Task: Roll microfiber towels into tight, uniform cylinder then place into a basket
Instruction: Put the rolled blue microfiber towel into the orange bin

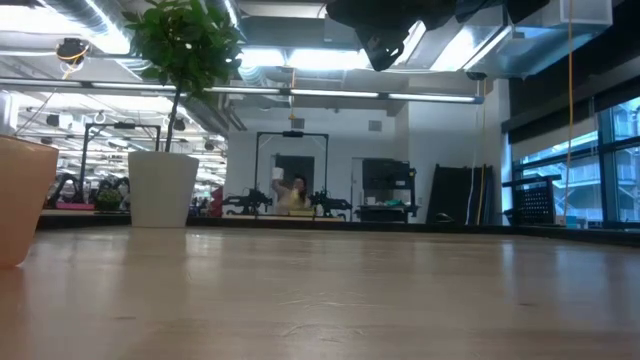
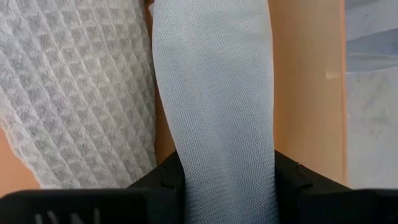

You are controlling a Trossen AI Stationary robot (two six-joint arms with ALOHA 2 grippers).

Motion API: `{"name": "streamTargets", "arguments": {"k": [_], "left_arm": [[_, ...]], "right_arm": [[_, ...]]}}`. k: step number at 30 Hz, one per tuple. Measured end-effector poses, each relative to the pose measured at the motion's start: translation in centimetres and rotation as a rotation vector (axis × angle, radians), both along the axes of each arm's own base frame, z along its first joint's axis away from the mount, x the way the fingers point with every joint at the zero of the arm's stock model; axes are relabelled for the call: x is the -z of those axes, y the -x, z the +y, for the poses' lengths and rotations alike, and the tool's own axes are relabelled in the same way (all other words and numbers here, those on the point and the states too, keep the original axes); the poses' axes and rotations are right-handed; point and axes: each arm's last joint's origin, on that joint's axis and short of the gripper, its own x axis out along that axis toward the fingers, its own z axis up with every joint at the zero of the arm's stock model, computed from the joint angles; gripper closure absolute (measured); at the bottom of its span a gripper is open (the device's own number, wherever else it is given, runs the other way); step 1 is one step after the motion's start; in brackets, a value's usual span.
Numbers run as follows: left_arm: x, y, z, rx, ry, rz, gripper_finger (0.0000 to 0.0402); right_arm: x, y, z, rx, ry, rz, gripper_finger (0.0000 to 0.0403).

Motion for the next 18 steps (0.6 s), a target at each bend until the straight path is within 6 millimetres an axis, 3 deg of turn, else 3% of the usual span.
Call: {"name": "streamTargets", "arguments": {"k": [10,18], "left_arm": [[0.0,0.03,0.0,0.012,-0.004,-0.002,0.0272],[0.0,0.19,-0.08,0.031,-0.008,-0.004,0.0216]], "right_arm": [[0.0,0.0,0.0,0.0,0.0,0.0,0.0288],[0.0,0.0,0.0,0.0,0.0,0.0,0.0288]]}}
